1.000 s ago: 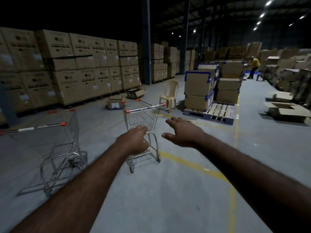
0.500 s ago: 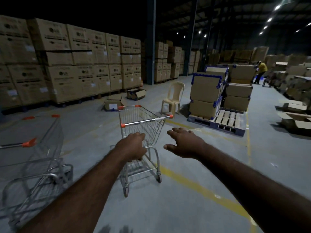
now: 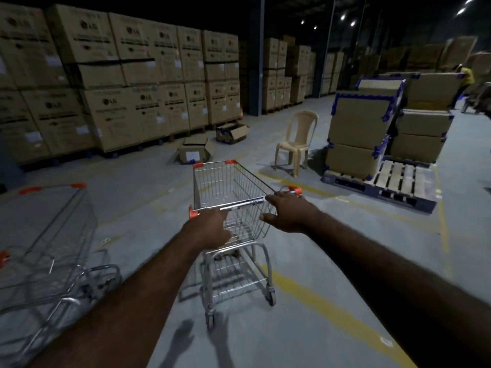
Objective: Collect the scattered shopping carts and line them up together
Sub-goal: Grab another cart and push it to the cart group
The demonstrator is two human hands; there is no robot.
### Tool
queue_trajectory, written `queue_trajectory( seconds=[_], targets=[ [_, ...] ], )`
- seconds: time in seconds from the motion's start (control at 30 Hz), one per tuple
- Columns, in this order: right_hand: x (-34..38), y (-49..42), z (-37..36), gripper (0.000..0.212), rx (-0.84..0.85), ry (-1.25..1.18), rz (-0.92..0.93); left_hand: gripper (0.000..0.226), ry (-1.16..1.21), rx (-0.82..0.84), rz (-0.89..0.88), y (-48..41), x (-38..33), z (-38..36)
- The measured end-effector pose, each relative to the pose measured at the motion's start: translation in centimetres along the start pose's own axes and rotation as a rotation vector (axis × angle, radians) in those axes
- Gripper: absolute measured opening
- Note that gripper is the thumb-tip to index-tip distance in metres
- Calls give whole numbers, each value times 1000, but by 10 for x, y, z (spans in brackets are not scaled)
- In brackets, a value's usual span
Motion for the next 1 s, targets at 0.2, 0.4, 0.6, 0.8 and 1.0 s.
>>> queue_trajectory(
  seconds=[0.2, 0.4, 0.6, 0.8, 1.0],
  targets=[
    [-55, -143, -46, 69, 96, -34, 49, 50, 31, 59, 153, -122, 35, -22],
    [-79, -239, -90, 70, 205, -45, 71, 28, 99, 111, 203, -197, 50, -58],
    [-103, -290, -135, 82, 326, -137, -34, 78, 166, 160, 240, -248, 79, -107],
    [-112, -321, -147, 83, 412, -14, -124, 78, 148, 184, 266, -282, 94, -111],
    [-103, -348, -151, 93, 459, -84, -232, 74, 113, 150, 173, -313, 130, -104]
  ],
)
Point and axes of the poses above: each hand's wrist, its own y-axis away from the middle knuckle, its own z-axis out of the back of the hand, x = y × z, the point moved 3 cm from there along -y, towards the middle knuckle, and after that the axes turned 1 degree about x, right-handed, at the moved point
